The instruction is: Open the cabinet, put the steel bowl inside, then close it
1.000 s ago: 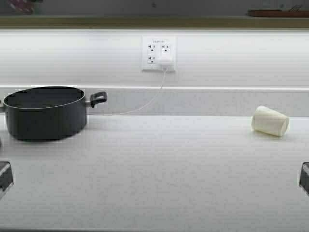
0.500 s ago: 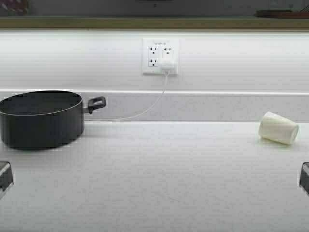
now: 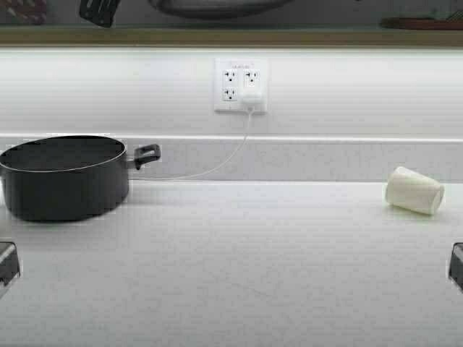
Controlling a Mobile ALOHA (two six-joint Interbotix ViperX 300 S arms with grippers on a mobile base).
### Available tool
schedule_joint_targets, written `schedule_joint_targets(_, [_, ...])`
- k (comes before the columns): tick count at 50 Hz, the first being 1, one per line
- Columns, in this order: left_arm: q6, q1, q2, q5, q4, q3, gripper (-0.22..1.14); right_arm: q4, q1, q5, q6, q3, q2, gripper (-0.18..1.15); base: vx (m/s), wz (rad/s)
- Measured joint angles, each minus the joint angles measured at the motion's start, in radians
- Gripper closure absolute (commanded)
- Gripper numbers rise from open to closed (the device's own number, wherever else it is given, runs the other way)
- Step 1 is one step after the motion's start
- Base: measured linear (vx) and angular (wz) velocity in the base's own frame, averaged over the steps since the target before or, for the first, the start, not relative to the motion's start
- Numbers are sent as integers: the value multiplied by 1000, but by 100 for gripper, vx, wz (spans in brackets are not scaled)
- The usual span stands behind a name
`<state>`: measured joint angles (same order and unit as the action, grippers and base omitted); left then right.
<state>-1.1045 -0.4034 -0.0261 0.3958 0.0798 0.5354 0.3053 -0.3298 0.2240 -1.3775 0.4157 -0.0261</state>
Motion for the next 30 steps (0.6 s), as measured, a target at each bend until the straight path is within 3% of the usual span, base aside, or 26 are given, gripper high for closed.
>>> schedule_joint_targets(5, [0, 3, 6, 20, 5, -20, 78, 2, 6, 2, 0, -8, 34, 69, -9, 2])
schedule_joint_targets(12, [2, 3, 17, 138, 6, -21, 31, 6, 8, 20, 0, -8, 57, 13, -7, 2])
schedule_joint_targets(15, [6, 3, 15, 178, 6, -20, 10, 8, 6, 43, -2, -6, 57, -5, -3, 1])
schedule_joint_targets(20, [12, 2, 15, 198, 6, -15, -10, 5, 5, 63, -2, 6, 49, -7, 0, 0])
schedule_joint_targets(30, [15, -2, 8, 206, 25, 21, -9, 5, 9, 81, 6, 43, -5, -7, 1, 0])
